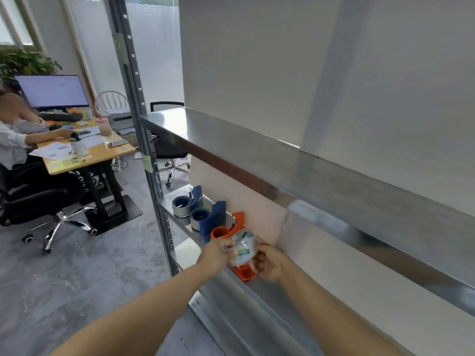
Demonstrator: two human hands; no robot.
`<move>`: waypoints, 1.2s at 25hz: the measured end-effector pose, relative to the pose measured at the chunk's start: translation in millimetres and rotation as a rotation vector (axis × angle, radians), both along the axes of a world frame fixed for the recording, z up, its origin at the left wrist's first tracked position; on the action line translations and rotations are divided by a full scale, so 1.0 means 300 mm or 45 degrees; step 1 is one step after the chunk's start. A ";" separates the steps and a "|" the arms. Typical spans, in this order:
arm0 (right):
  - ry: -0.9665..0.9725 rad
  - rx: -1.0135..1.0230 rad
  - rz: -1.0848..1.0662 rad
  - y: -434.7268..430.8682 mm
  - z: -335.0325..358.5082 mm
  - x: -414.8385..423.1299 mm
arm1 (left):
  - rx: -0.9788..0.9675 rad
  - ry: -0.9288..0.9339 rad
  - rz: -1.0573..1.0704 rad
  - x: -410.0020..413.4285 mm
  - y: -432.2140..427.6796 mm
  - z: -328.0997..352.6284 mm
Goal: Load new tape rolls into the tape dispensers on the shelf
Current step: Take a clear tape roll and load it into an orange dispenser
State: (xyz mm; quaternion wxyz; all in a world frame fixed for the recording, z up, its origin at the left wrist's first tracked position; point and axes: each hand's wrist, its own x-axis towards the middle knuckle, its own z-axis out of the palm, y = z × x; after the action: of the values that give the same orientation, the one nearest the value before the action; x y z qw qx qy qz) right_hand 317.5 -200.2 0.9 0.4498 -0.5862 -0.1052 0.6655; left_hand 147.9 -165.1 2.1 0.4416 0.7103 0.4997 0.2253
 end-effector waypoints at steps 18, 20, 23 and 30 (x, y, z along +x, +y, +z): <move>-0.024 -0.081 -0.633 0.009 -0.032 0.052 | -0.334 0.218 -0.986 0.146 0.306 -0.067; 0.063 -0.088 -0.738 0.027 -0.051 0.006 | -0.212 0.239 -1.022 0.151 0.301 -0.066; 0.101 -0.039 -0.834 0.029 -0.061 -0.066 | 0.015 0.134 -1.009 0.141 0.306 -0.055; -1.122 0.126 -0.331 -0.049 -0.007 -0.095 | -0.046 0.270 -1.365 0.103 0.420 0.036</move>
State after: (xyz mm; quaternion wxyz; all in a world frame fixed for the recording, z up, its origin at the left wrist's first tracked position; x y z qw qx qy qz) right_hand 289.0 -214.8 -1.1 0.4692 -0.7995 -0.2436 0.2851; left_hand 178.8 -39.1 13.0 0.4539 0.8766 0.1131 -0.1130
